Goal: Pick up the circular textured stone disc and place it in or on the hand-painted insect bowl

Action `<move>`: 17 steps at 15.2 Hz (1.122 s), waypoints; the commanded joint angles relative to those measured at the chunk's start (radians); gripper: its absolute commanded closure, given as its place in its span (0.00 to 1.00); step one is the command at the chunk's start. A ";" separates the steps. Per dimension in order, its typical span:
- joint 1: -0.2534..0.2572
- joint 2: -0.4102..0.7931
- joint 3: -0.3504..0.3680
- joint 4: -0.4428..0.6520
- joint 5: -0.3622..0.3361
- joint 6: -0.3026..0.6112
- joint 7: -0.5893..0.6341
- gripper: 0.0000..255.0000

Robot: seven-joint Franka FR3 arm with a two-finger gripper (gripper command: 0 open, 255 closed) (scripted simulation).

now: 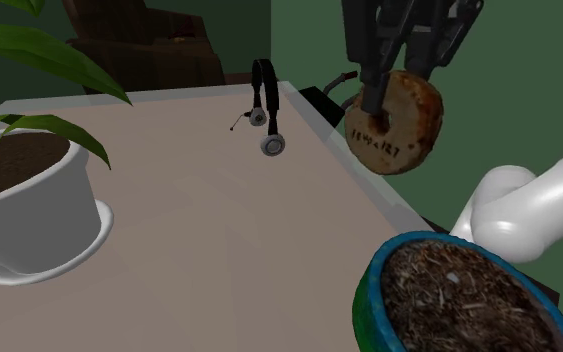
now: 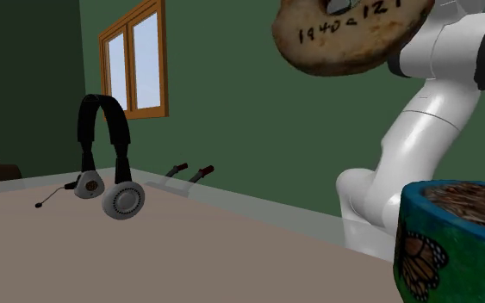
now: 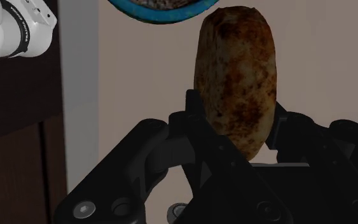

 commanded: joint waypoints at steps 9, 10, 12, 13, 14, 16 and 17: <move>0.073 -0.175 0.053 -0.012 0.136 -0.090 0.188 1.00; 0.079 -0.188 0.060 -0.008 0.150 -0.098 0.210 1.00; 0.085 -0.211 0.060 -0.053 0.154 -0.078 0.198 1.00; 0.087 -0.222 0.060 -0.074 0.156 -0.068 0.192 1.00; 0.090 -0.233 0.060 -0.095 0.158 -0.058 0.186 1.00; 0.095 -0.254 0.061 -0.137 0.162 -0.039 0.175 1.00; 0.098 -0.264 0.062 -0.157 0.164 -0.029 0.170 1.00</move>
